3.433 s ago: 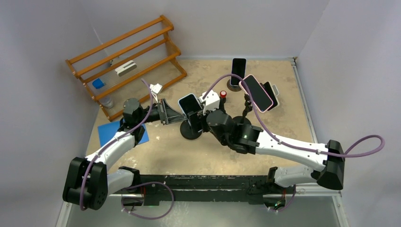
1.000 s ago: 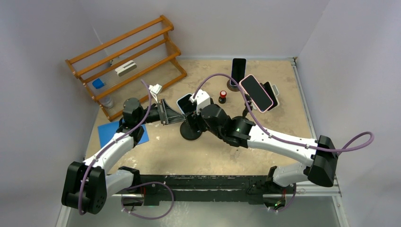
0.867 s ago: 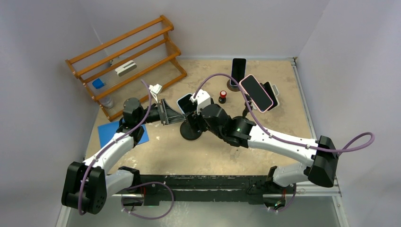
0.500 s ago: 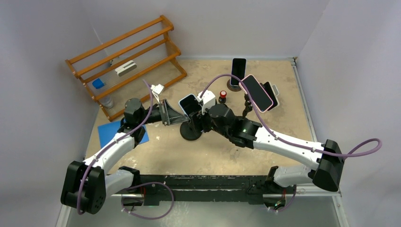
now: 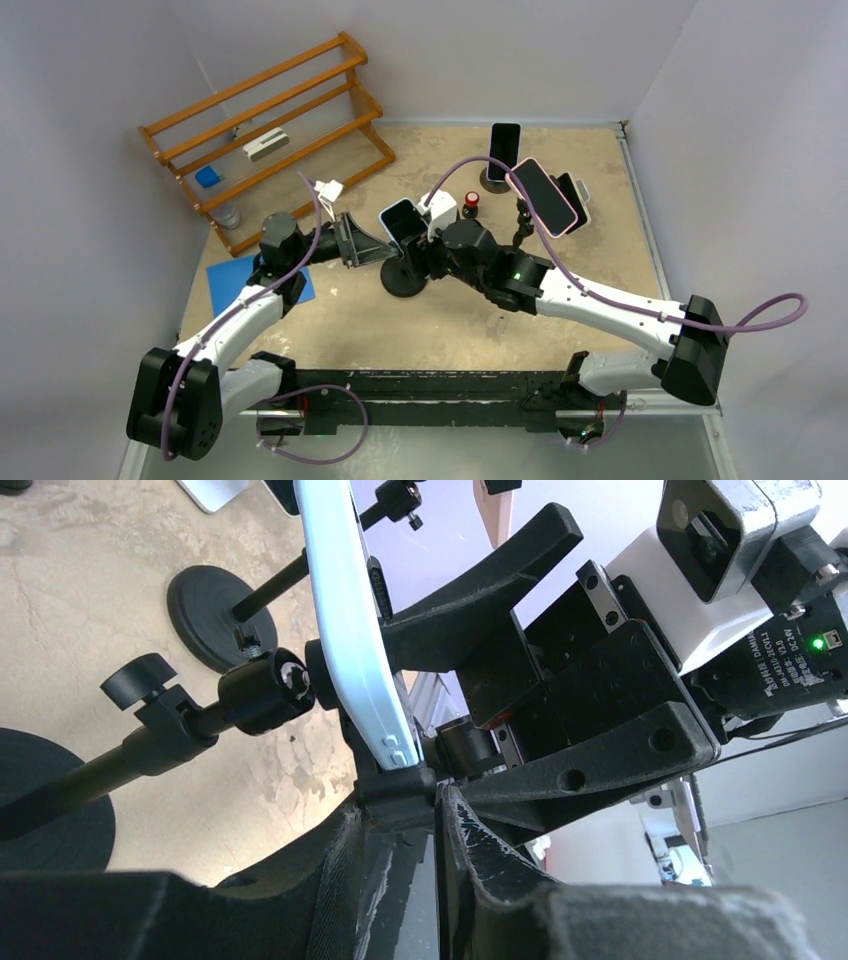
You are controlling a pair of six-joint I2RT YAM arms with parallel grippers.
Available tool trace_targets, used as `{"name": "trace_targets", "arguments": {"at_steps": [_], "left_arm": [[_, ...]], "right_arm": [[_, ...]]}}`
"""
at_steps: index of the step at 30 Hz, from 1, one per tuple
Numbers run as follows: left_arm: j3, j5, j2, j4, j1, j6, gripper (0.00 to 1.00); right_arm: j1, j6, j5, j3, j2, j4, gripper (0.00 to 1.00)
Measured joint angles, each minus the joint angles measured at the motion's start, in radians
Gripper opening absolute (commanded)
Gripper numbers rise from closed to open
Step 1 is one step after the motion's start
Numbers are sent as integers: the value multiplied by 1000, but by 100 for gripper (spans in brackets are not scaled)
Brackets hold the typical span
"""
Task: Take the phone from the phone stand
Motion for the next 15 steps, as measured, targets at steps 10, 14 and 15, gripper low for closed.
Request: {"name": "trace_targets", "arguments": {"at_steps": [10,14,15], "left_arm": [[-13,-17,-6,-19,18,37,15],[-13,2,17,-3,18,13,51],[-13,3,17,-2,18,5,59]], "right_arm": [[-44,5,39,-6,-18,-1,0],[-43,-4,35,-5,-18,-2,0],[-43,-5,34,-5,-18,-3,0]]}}
